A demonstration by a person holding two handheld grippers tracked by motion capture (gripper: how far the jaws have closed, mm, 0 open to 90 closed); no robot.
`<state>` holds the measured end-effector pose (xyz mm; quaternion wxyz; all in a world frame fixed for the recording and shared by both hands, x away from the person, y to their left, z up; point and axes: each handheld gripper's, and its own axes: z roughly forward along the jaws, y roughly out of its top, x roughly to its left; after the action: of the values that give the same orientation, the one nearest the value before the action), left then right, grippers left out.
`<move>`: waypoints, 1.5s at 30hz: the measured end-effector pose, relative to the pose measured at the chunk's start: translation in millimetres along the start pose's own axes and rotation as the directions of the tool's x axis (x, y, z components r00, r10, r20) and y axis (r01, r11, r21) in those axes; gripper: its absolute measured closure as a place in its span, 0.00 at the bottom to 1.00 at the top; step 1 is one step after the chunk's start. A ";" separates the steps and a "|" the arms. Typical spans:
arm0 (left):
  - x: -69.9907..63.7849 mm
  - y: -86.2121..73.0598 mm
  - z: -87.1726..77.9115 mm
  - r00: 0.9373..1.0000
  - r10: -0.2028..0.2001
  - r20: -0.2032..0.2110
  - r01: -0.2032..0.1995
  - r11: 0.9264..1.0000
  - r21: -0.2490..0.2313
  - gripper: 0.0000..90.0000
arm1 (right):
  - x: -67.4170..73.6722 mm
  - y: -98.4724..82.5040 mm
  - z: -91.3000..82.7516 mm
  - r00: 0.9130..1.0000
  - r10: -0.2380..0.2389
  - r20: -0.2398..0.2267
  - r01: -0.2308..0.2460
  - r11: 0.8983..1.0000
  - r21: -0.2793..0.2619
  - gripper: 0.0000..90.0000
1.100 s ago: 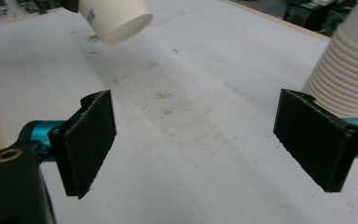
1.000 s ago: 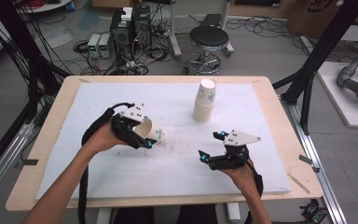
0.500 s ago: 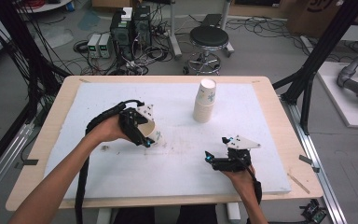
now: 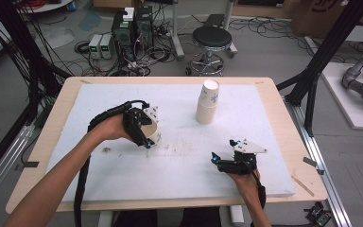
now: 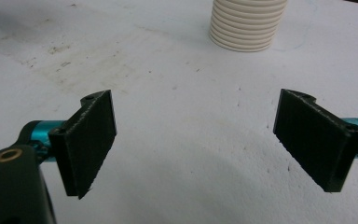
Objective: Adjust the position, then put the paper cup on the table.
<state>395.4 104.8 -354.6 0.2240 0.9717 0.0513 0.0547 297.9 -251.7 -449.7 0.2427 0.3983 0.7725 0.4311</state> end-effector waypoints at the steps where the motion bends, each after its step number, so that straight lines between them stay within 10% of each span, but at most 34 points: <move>1: 0.2 0.1 0.0 1.000 -0.001 -0.002 0.001 1.000 0.002 0.35 | 0.0 0.1 0.5 1.000 0.001 -0.001 -0.001 1.000 0.001 0.15; 20: -2.5 4.4 4.2 1.000 0.010 0.001 -0.010 1.000 0.010 0.35 | -0.9 -0.4 0.2 1.000 0.000 -0.013 0.000 1.000 -0.002 0.15; 45: 0.2 23.6 48.2 0.999 0.003 0.053 -0.010 0.992 0.125 0.35 | 0.0 -0.6 -0.4 1.000 -0.007 -0.015 0.007 1.000 -0.003 0.15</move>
<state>403.6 63.0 -387.3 0.1637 0.9851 0.0457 0.0266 297.4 -252.1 -450.0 0.2389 0.3920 0.7750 0.4342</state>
